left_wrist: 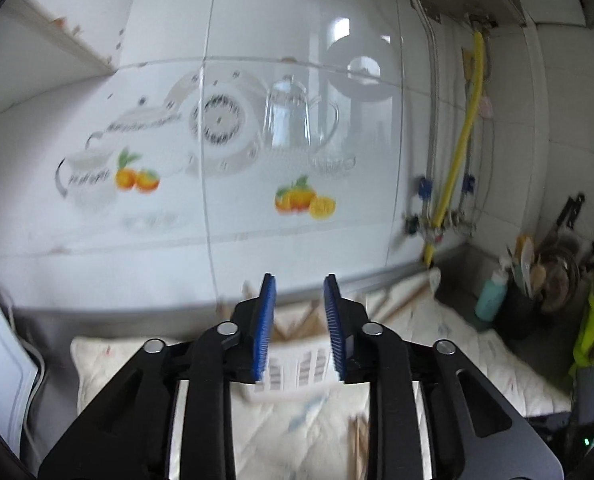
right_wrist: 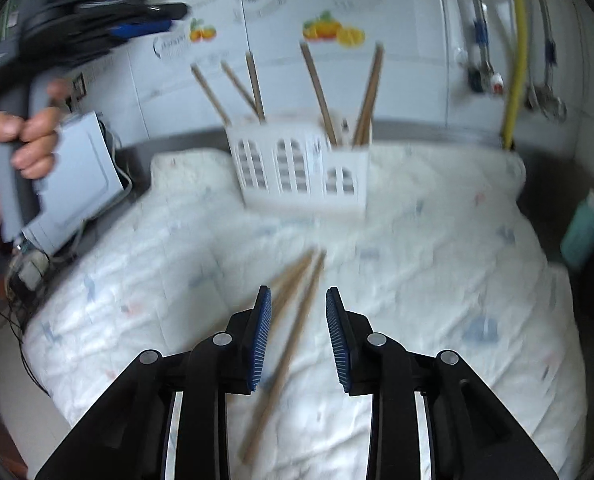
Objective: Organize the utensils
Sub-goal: 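Open the left gripper over the holder and return both grippers to the chopsticks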
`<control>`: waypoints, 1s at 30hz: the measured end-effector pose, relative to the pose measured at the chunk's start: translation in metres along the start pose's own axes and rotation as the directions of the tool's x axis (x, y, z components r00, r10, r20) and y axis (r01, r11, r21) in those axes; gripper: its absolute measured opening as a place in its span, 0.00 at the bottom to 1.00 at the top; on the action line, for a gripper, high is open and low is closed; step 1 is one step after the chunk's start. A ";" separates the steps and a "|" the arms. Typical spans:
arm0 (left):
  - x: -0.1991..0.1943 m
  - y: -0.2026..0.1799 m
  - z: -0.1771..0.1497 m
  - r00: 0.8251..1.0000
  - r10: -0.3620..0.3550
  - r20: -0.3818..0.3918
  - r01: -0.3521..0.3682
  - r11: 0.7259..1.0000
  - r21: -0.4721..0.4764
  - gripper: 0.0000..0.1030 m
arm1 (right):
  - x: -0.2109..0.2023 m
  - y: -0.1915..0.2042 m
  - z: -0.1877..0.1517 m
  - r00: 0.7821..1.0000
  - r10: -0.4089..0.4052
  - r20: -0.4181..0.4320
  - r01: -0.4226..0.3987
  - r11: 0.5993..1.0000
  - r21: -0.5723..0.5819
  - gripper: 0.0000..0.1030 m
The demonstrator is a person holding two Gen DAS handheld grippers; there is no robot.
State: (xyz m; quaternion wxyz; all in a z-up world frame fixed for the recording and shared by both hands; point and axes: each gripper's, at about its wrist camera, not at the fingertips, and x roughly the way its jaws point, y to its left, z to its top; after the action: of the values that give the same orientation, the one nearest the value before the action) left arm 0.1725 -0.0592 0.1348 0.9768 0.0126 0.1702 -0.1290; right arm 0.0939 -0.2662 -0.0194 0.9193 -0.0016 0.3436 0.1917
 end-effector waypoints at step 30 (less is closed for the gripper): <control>-0.016 -0.032 -0.228 0.882 -0.134 -0.452 0.126 0.991 -0.049 0.46 | 0.028 0.024 -0.078 0.990 -0.087 -0.109 0.099 0.989 0.108 0.07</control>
State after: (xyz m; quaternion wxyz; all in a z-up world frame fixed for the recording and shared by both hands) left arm 0.0744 -0.0701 -0.0742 0.8992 0.0222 0.3953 -0.1862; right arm 0.0552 -0.2445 -0.0938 0.9069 0.0244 0.4007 0.1283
